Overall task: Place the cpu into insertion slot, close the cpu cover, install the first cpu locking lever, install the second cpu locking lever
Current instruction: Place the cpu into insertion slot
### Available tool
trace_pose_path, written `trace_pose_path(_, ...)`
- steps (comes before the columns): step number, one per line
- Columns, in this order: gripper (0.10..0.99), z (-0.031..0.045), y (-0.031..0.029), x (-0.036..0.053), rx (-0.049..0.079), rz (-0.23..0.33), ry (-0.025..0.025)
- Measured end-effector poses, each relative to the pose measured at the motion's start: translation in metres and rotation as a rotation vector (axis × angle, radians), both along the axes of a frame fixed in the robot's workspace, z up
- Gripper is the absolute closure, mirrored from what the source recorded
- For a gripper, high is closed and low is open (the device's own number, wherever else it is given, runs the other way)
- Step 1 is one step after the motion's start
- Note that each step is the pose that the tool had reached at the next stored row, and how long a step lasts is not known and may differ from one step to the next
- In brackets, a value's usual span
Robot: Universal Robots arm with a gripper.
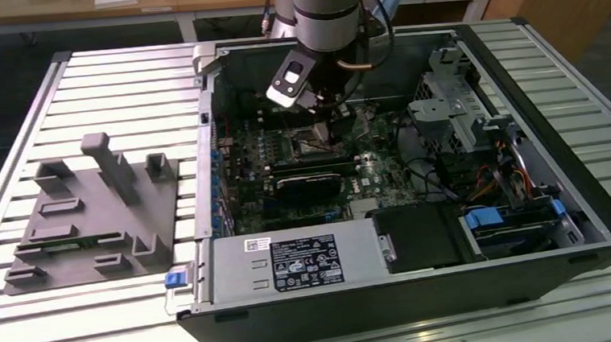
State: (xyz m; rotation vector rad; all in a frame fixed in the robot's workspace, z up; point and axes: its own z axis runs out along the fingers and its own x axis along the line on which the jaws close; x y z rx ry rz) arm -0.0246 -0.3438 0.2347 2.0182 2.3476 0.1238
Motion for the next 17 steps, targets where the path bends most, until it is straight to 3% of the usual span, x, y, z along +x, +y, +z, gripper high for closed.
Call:
trace_pose_path(11, 0.549, -0.0011, 0.0, 0.0, 0.0, -0.156, 0.0001)
trace_pose_path(17, 0.549, -0.0018, 0.0013, -0.0007, 0.0, -0.16, 0.0)
